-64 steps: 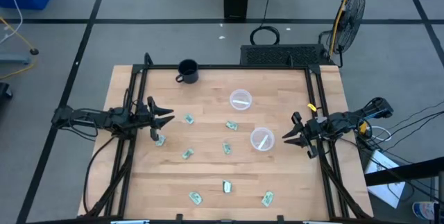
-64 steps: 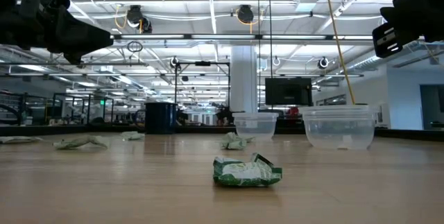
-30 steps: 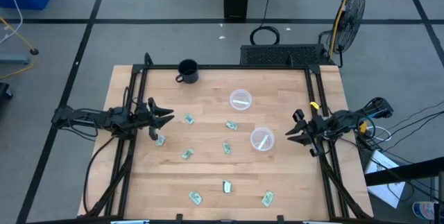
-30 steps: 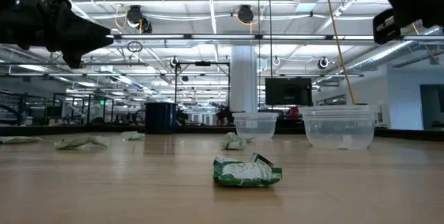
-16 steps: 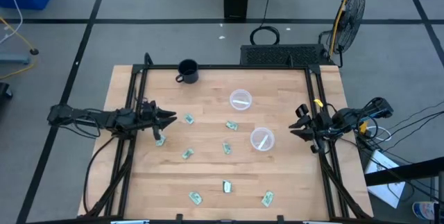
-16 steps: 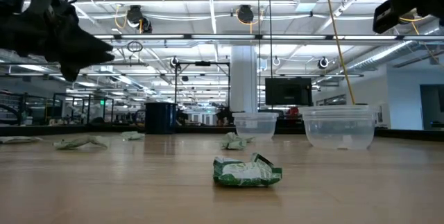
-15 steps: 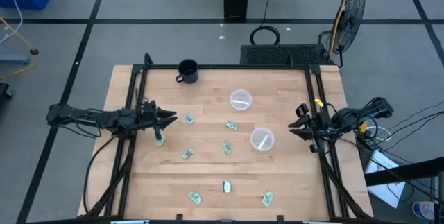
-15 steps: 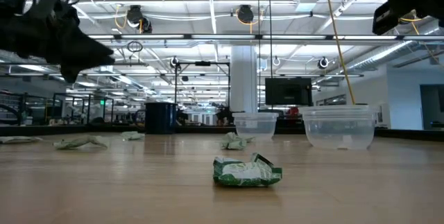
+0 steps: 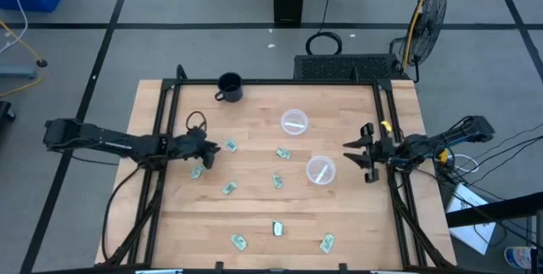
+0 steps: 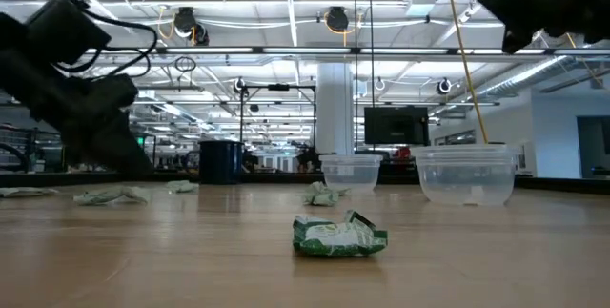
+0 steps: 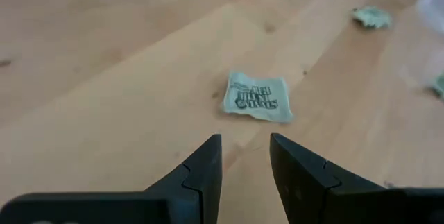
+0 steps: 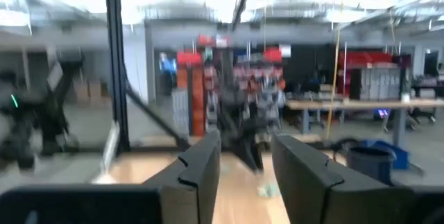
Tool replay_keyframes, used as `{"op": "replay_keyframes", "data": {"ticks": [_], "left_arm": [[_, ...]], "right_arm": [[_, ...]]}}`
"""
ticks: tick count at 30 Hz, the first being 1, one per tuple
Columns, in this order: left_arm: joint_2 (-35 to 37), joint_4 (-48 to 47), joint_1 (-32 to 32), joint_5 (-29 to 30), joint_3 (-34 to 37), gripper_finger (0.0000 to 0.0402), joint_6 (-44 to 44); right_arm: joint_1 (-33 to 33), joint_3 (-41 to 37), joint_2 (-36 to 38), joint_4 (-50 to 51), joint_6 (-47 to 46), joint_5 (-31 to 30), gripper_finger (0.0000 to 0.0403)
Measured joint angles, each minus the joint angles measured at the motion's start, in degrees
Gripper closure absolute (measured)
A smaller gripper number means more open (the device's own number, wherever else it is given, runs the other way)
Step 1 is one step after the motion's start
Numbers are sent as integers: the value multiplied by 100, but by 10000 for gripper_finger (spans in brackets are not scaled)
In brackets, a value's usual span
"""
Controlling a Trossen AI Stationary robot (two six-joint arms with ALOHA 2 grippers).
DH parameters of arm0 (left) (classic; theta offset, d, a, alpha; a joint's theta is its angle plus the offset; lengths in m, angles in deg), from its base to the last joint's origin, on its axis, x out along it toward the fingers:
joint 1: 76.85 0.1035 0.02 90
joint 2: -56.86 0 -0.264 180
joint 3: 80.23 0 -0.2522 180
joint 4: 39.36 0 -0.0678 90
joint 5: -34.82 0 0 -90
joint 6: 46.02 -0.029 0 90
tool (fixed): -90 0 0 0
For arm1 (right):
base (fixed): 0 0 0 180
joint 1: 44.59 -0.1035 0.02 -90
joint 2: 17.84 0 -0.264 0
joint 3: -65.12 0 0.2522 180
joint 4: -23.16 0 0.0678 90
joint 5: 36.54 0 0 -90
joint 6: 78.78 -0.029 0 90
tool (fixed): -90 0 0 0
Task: Pick and place items into bin
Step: Put the stevia packet into the top transparent bin
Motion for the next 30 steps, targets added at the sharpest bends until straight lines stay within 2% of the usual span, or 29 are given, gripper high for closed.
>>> {"op": "replay_keyframes", "data": {"ticks": [4,9,15,20,25,28,30], "left_arm": [[-685,10,176,166,-484,275,-540],[-1493,9,469,336,-880,275,-530],[-2345,585,560,230,-902,275,-423],[-2631,1035,527,234,-902,275,-448],[-2649,1033,527,234,-905,277,-570],[-2649,1018,527,236,-905,299,-595],[-2649,994,527,236,-904,328,-675]], "right_arm": [[167,600,-827,18,-93,-40,253],[284,1280,-1872,260,-117,-49,246],[492,1429,-2661,519,-254,-58,248],[595,1429,-2955,845,-408,-57,249],[762,1429,-3092,721,-440,-58,249],[887,1429,-3118,704,-443,-56,249],[978,1429,-3116,654,-443,-58,249]]}}
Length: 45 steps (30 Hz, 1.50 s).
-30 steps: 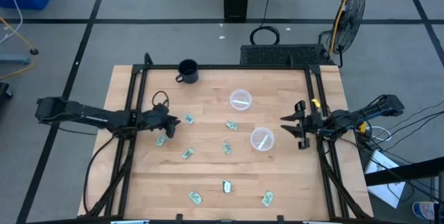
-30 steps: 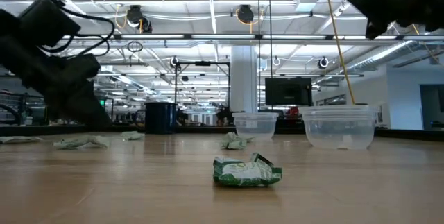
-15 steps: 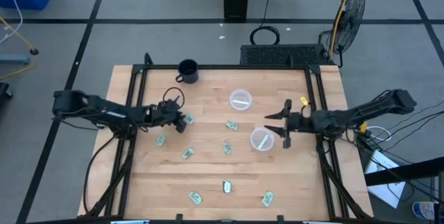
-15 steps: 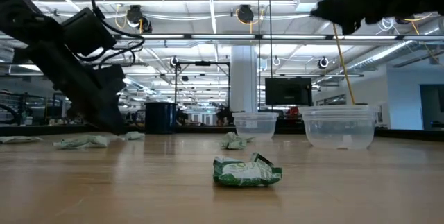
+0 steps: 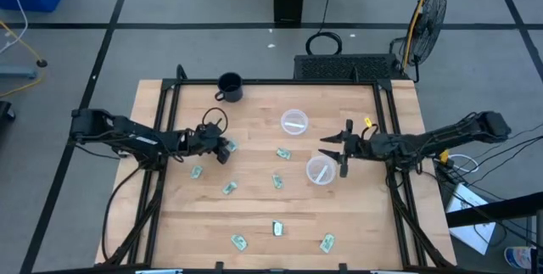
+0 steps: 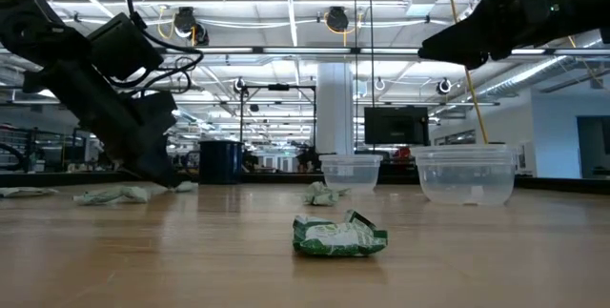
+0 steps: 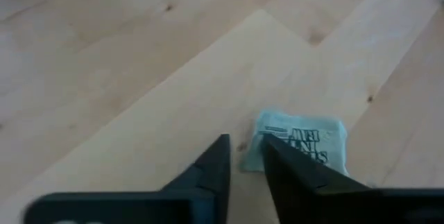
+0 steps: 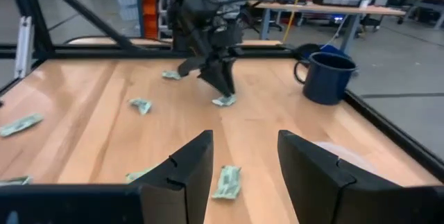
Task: Pick and place items into bin
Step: Put the stevia packet into the top transparent bin
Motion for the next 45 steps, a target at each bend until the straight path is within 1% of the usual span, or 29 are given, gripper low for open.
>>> {"op": "replay_keyframes", "data": {"ticks": [3,4,6,9,12,14,16,19,22,26,29,32,36,41,45], "left_arm": [[0,15,0,-4,3,383,-45],[0,70,-1,-3,4,391,17],[25,310,-38,-3,-2,395,65],[26,686,-117,8,-280,398,55],[24,744,-174,150,-968,398,-339],[-40,553,-174,204,-1574,399,-753],[-197,159,-153,266,-2284,399,-1076],[-684,-502,-103,458,-3340,400,-1437],[-1390,-897,-43,599,-4216,400,-1715],[-2424,-1238,49,593,-5066,400,-1777],[-3091,-1475,142,592,-5534,400,-1771],[-3612,-1534,266,595,-5857,400,-1624],[-4044,-1506,445,520,-6087,400,-1387],[-4221,-1508,534,119,-6131,389,-1434],[-4221,-1491,508,90,-6131,383,-1681]], "right_arm": [[119,0,0,12,0,2,250],[161,0,0,11,1,2,250],[265,0,0,10,15,2,250],[497,0,0,-81,-37,-105,250],[786,2,0,-69,-166,-150,250],[945,2,-13,-62,-255,-138,250],[1088,4,-44,-6,-352,-133,250],[1217,4,-127,167,-437,-131,250],[1286,4,-234,222,-450,-129,250],[1307,4,-313,227,-450,-127,250],[1307,4,-310,221,-450,-127,250],[1307,7,-310,231,-450,-127,250],[1307,7,-310,239,-448,-123,250],[1304,7,-308,460,-450,-120,250],[1304,7,-308,657,-448,-121,250]]}}
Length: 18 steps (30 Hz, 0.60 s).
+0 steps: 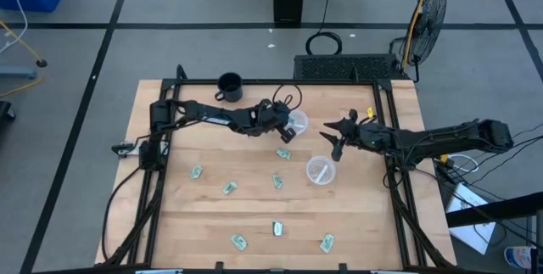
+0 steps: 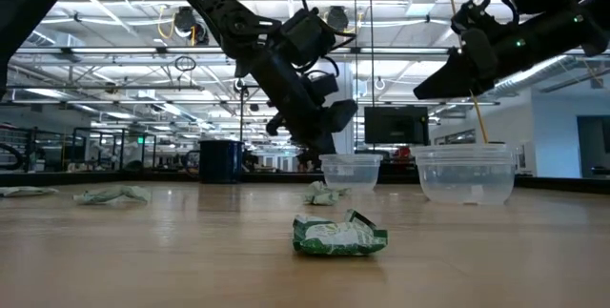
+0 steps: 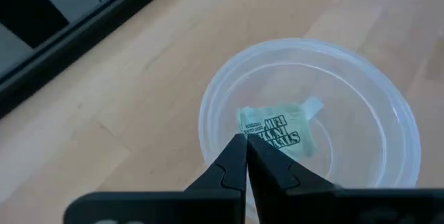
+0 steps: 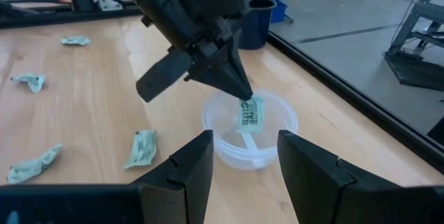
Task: Pick and place items into bin
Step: Put the stevia packet into the top transparent bin
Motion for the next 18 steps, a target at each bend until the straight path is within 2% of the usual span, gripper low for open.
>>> {"op": "replay_keyframes", "data": {"ticks": [4,9,15,18], "left_arm": [[39,41,-9,-9,0,382,-346],[39,31,-9,-329,0,381,-488],[42,28,6,-407,0,379,-543],[70,9,6,-417,0,364,-547]], "right_arm": [[0,0,0,22,-2,1,250],[0,0,0,158,0,75,250],[-2,0,0,173,18,550,250],[-7,0,0,162,61,740,250]]}}
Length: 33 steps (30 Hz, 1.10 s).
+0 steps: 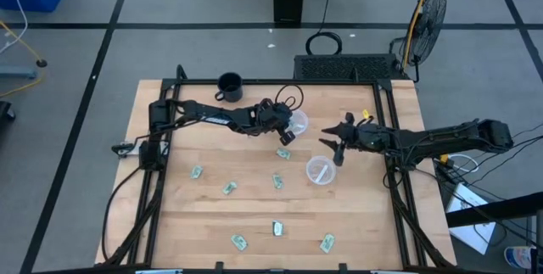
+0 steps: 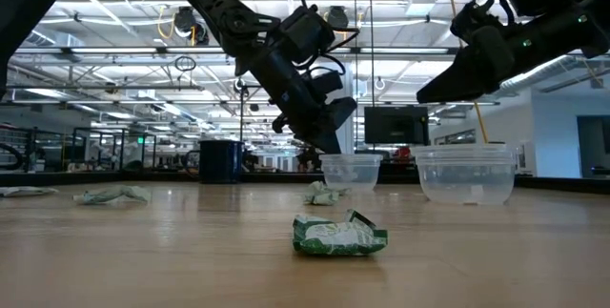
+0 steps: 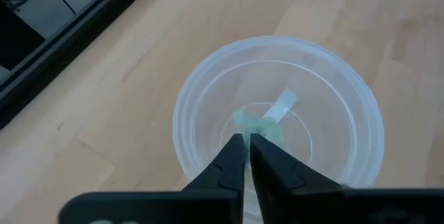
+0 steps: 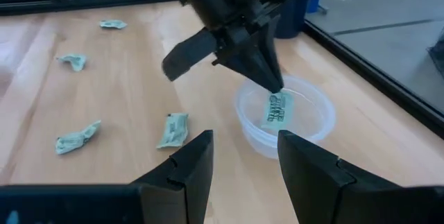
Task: Pick and place items into bin
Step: Put the stevia packet into the top transparent bin, then put the stevia packet into the bottom transparent bin
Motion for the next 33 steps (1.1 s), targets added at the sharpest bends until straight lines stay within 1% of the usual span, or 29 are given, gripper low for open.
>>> {"op": "replay_keyframes", "data": {"ticks": [4,6,9,11,14,16,18,20,22,25,29,33], "left_arm": [[11,20,-4,0,0,321,0],[11,21,-4,0,0,300,-43],[67,-21,-33,-4,2,276,-216],[231,-130,-76,-82,11,267,-305],[700,-327,-179,-227,9,262,-436],[1069,-581,-278,-260,0,261,-502],[1481,-937,-387,-258,2,261,-579],[1920,-1292,-490,-245,2,261,-613],[2330,-1636,-589,-240,0,261,-595],[2825,-2095,-731,-235,0,261,-529],[3262,-2292,-899,-225,-2,261,-391],[3401,-2293,-1031,-221,4,261,-355]], "right_arm": [[-91,0,0,-189,212,323,250],[-244,0,0,-426,411,858,250],[-678,76,0,-880,627,1698,250],[-1095,289,1,-876,770,1811,250],[-1851,654,-70,-641,924,1661,250],[-2455,938,-281,-526,972,1241,250],[-3062,1215,-618,-229,969,696,250],[-3639,1502,-1095,157,623,114,250],[-4111,1803,-1621,687,49,-226,250],[-4673,2225,-2335,1274,-988,-285,250],[-5229,2286,-3071,1456,-2288,-267,250],[-5466,2285,-3673,1425,-2989,-267,250]]}}
